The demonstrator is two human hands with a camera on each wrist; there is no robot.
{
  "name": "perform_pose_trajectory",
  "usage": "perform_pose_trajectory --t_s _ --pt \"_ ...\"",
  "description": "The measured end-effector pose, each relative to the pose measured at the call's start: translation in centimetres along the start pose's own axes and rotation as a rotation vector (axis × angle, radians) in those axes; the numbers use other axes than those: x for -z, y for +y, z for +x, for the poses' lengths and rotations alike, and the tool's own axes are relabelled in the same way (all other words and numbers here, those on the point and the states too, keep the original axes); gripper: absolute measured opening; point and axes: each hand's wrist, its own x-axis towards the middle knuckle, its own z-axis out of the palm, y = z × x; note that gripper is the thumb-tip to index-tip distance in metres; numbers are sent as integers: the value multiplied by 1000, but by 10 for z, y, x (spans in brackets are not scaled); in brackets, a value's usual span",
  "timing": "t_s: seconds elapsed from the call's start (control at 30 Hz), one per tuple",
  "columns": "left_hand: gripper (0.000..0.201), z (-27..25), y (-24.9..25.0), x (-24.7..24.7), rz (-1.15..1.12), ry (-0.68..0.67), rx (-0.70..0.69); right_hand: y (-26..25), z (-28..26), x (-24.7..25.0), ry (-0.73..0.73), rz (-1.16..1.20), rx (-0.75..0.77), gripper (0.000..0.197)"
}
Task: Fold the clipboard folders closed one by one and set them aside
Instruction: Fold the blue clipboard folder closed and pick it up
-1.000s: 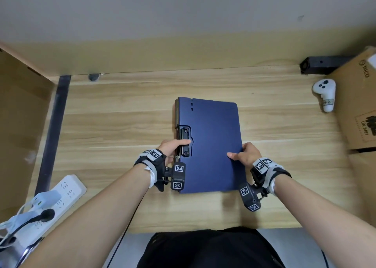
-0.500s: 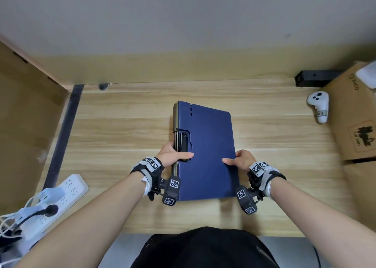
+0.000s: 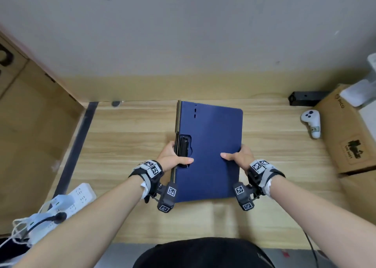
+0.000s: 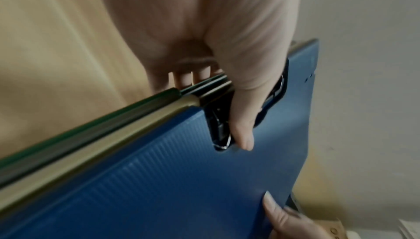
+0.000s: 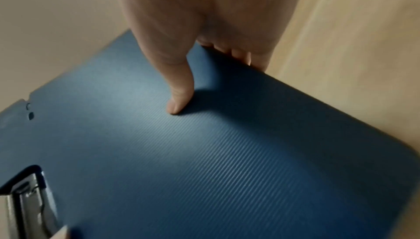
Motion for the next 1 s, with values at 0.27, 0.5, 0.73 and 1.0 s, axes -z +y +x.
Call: perform_pose_trajectory --t_s 0.27,0.5,0.73,1.0 --pt "65 10 87 26 24 228 -283 -82 8 1 201 -13 354 67" --pt "59 11 65 15 -92 206 -244 -50 -2 11 238 -67 339 41" --pt "60 7 51 19 -42 150 -291 -48 -9 8 179 -94 356 51" --pt "66 16 72 27 -91 314 -330 -77 0 -2 239 -14 396 42"
